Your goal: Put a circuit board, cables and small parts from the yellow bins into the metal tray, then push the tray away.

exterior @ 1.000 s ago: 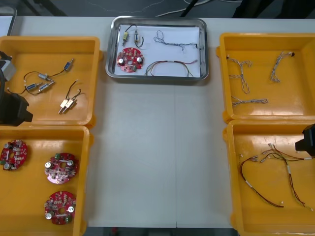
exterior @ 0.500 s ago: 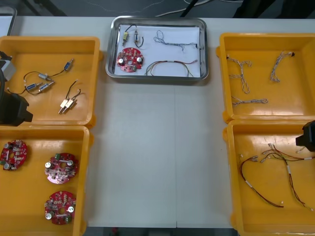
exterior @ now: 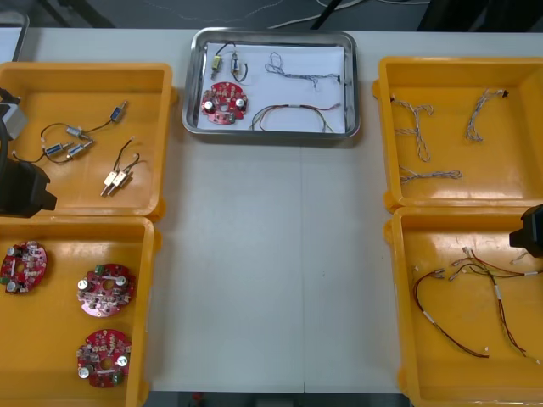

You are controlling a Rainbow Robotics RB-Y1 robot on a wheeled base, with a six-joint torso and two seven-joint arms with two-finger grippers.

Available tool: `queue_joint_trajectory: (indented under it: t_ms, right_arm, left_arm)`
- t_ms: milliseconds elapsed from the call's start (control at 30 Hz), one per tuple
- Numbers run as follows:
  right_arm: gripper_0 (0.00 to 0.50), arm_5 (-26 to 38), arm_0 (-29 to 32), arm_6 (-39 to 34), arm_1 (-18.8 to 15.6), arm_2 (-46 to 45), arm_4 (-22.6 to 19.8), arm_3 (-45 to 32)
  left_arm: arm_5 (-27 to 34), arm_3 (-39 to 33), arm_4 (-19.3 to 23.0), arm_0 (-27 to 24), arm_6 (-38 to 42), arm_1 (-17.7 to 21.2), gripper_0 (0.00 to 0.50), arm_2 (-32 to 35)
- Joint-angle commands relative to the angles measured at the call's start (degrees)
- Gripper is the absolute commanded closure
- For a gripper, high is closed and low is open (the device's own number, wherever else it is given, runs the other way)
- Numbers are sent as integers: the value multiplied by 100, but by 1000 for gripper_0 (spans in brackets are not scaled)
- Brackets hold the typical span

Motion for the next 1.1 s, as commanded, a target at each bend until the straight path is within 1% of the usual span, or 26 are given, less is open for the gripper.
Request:
queue_joint_trajectory:
  t_ms: [33,1100]
  right_arm:
    - [0,-98,74,414,125,46,-34,-34]
    - [0,-142,74,449,152,46,-52,-52]
  left_arm:
    - [-26,-141,27,91,-64,259,0,189]
    - [-26,-141,27,91,-64,259,0,189]
